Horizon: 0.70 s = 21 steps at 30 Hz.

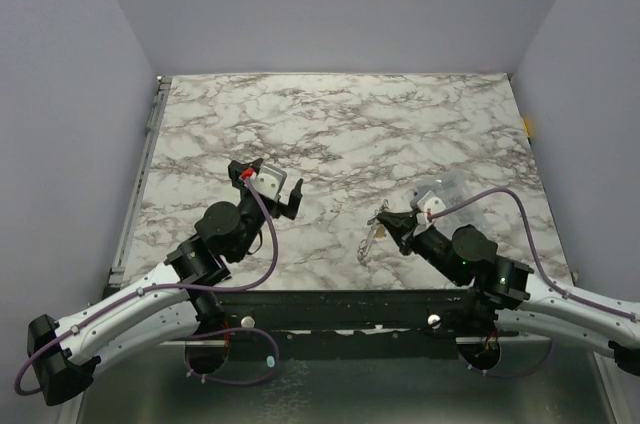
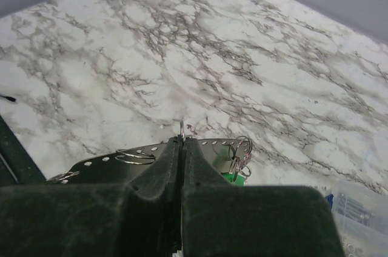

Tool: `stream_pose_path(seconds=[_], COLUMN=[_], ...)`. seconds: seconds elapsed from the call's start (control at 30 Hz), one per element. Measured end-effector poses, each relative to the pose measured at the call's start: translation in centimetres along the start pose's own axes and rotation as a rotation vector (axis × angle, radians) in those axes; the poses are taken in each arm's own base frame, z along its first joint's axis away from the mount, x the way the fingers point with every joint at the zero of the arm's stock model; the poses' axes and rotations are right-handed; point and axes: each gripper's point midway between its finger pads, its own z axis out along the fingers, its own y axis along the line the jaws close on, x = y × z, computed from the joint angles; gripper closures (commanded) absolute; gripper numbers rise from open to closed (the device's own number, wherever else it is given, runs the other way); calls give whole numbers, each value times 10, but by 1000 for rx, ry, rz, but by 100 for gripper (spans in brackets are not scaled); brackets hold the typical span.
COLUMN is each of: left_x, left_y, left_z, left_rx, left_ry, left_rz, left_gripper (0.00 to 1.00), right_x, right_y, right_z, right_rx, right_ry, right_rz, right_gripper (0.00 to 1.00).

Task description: Put the keys on the keyring

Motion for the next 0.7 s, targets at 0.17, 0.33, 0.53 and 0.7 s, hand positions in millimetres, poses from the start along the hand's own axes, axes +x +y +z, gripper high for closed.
stream_pose_path(seconds=[0.17, 0.33, 0.53, 0.7], left_x=[2, 3, 2, 2], left_y=[4, 7, 10, 12], left_z=[0, 0, -3, -4], left_rx=[-26, -42, -49, -54], left_ry=[9, 13, 4, 1], left_rz=[0, 1, 0, 5], left_gripper=[1, 1, 1, 1], right_x=[24, 33, 30, 12], right_y=[0, 5, 9, 5], right_z=[26, 53, 77, 112], right_rx=[46, 65, 80, 99], right_ry=[-7, 15, 2, -4], right_rz=[-73, -143, -177, -183], right_gripper=[99, 99, 99, 99])
